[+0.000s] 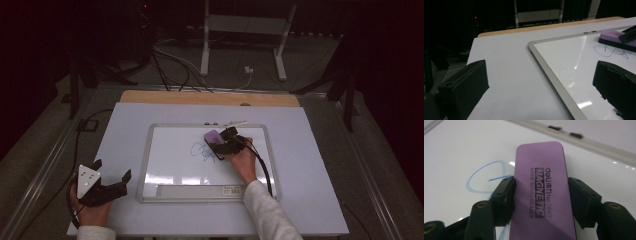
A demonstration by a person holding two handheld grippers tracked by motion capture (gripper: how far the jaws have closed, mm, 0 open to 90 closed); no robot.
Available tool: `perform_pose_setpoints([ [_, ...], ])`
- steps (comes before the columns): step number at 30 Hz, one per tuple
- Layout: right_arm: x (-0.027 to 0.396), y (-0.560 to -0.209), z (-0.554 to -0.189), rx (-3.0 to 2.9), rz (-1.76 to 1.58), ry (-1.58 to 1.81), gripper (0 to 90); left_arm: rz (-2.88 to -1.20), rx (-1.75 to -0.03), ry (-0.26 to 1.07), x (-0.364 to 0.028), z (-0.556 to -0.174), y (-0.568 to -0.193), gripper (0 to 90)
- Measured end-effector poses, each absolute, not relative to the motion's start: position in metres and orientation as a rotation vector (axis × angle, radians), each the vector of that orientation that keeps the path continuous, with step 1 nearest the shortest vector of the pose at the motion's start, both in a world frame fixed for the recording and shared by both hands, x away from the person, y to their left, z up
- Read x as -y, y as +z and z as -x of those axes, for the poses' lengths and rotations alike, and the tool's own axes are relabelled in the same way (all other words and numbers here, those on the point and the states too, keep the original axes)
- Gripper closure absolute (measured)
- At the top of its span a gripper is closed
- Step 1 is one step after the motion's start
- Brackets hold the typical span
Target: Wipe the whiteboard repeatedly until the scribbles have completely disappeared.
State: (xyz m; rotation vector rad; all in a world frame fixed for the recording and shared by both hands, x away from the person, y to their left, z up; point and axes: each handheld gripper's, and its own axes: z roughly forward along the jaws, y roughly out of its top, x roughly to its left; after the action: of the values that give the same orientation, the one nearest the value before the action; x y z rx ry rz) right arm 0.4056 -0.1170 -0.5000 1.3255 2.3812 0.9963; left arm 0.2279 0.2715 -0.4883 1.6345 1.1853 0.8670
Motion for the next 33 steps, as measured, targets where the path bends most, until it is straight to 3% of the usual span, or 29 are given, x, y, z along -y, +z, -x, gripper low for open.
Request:
perform_pose_setpoints([
  [7,0.107,-0.5,-0.391,-2.433,-1.221,1.011,41.1,-1.631,-1.185,0.869,-0.271,-0.227,-0.488,0.9],
  [33,0.118,-0.501,-0.401,-2.352,-1.355,0.99,41.2,-1.638,-1.183,0.867,-0.271,-0.228,-0.488,0.9],
])
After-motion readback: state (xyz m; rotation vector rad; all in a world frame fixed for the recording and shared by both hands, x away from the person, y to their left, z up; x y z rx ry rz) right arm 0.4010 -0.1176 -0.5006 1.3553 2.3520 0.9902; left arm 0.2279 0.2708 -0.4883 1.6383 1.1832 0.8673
